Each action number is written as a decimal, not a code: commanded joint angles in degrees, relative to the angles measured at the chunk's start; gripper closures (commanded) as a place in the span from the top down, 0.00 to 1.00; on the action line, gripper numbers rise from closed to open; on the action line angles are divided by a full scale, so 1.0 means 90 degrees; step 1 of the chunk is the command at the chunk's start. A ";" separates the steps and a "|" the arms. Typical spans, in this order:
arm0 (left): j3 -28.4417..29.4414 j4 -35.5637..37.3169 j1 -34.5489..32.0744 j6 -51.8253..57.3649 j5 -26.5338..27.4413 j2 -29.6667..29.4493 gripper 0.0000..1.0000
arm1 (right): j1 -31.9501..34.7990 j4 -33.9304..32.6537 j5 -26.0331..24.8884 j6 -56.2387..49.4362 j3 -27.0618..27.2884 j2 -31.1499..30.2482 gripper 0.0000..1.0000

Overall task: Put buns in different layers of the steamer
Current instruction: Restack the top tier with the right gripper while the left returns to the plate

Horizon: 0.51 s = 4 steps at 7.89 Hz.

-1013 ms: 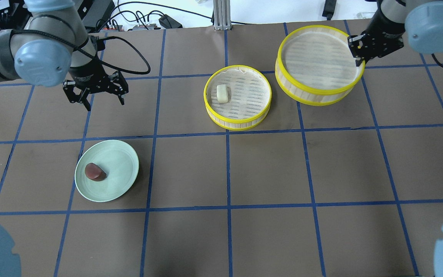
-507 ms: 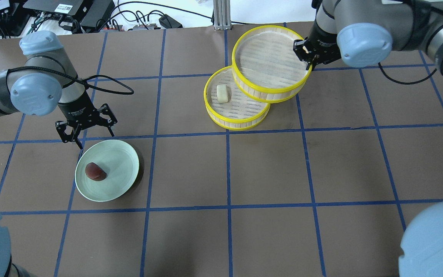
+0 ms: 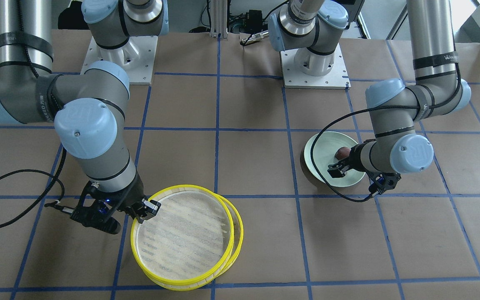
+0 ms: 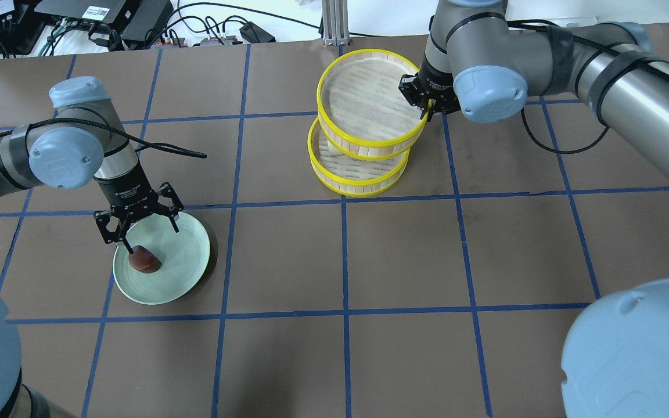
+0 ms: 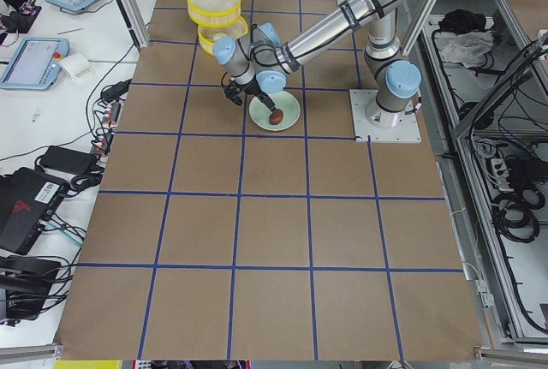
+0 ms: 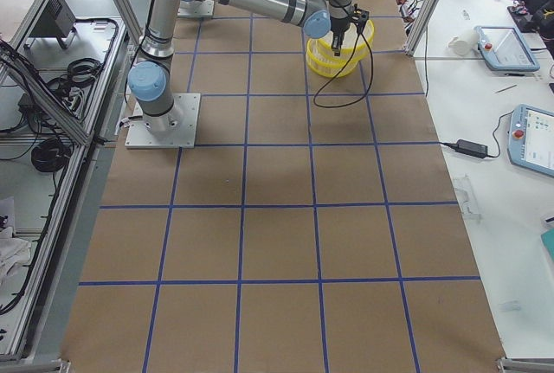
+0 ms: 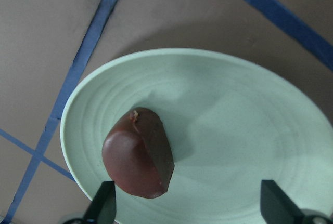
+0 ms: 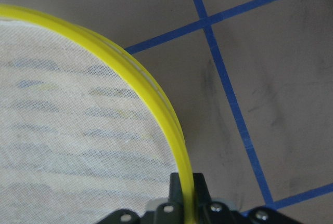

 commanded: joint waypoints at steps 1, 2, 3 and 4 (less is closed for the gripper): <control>-0.0069 -0.0013 0.0015 -0.0021 0.0201 -0.0046 0.97 | 0.0182 0.0051 -0.0122 0.0155 0.0077 0.0151 0.00; -0.0079 -0.0013 0.0083 -0.0040 0.0385 -0.0056 0.97 | 0.0201 0.0061 -0.0132 0.0088 0.0087 0.0151 0.00; -0.0079 -0.0013 0.0084 -0.0031 0.0406 -0.0066 0.97 | 0.0202 0.0061 -0.0132 0.0039 0.0087 0.0141 0.00; -0.0089 -0.0013 0.0103 -0.0031 0.0445 -0.0066 0.97 | 0.0279 0.0061 -0.0132 0.0106 0.0087 0.0132 0.00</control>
